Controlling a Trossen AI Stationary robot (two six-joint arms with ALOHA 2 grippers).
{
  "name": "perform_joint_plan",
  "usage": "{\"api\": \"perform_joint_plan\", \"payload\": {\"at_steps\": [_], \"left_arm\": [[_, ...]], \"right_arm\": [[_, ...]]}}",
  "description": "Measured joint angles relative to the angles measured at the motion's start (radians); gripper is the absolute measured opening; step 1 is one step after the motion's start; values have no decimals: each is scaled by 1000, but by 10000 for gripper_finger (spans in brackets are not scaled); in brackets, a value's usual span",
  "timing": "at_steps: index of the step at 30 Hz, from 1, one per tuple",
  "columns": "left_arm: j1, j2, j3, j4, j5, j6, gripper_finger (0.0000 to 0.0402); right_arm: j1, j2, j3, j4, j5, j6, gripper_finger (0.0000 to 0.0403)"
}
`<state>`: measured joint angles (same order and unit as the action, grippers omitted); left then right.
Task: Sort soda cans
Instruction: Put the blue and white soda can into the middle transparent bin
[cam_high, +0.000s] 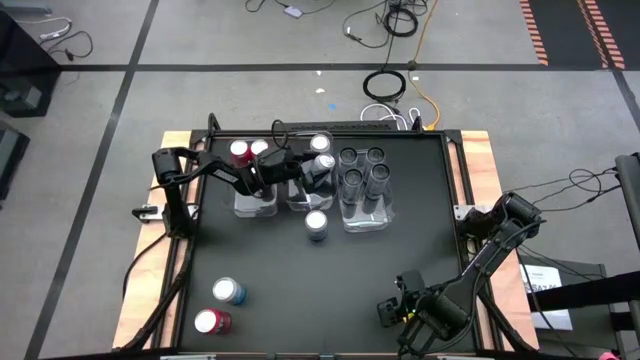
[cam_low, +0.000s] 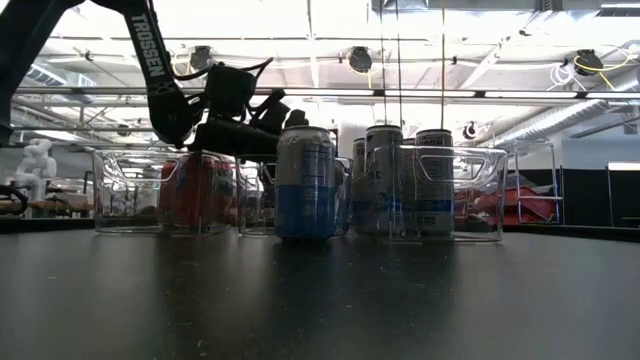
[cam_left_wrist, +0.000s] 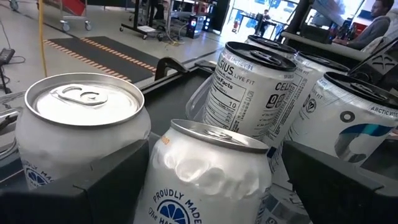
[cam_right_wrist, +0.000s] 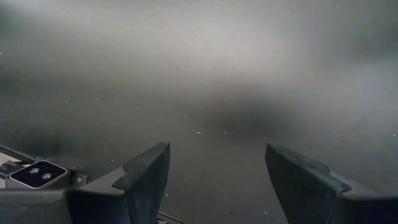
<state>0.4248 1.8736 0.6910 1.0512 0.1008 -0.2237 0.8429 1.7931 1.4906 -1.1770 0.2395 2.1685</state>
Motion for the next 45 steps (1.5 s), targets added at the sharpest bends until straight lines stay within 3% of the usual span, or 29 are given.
{"api": "perform_joint_plan", "payload": {"at_steps": [14, 22, 35, 42, 45], "left_arm": [[0, -46, 0, -29, 8, 0, 377], [1, -116, -1, -126, 7, 2, 377], [0, -214, -1, -269, 7, 107, 377], [3, -309, -1, -310, 5, 170, 377], [2, -369, -1, -398, 3, 203, 377]], "right_arm": [[0, 0, 0, -1, 0, -8, 255], [0, 0, 0, -2, 0, -15, 255], [0, 0, 0, -6, 42, -27, 255], [0, 0, 0, -5, 55, -34, 255], [0, 0, 0, -6, 56, -36, 255]]}}
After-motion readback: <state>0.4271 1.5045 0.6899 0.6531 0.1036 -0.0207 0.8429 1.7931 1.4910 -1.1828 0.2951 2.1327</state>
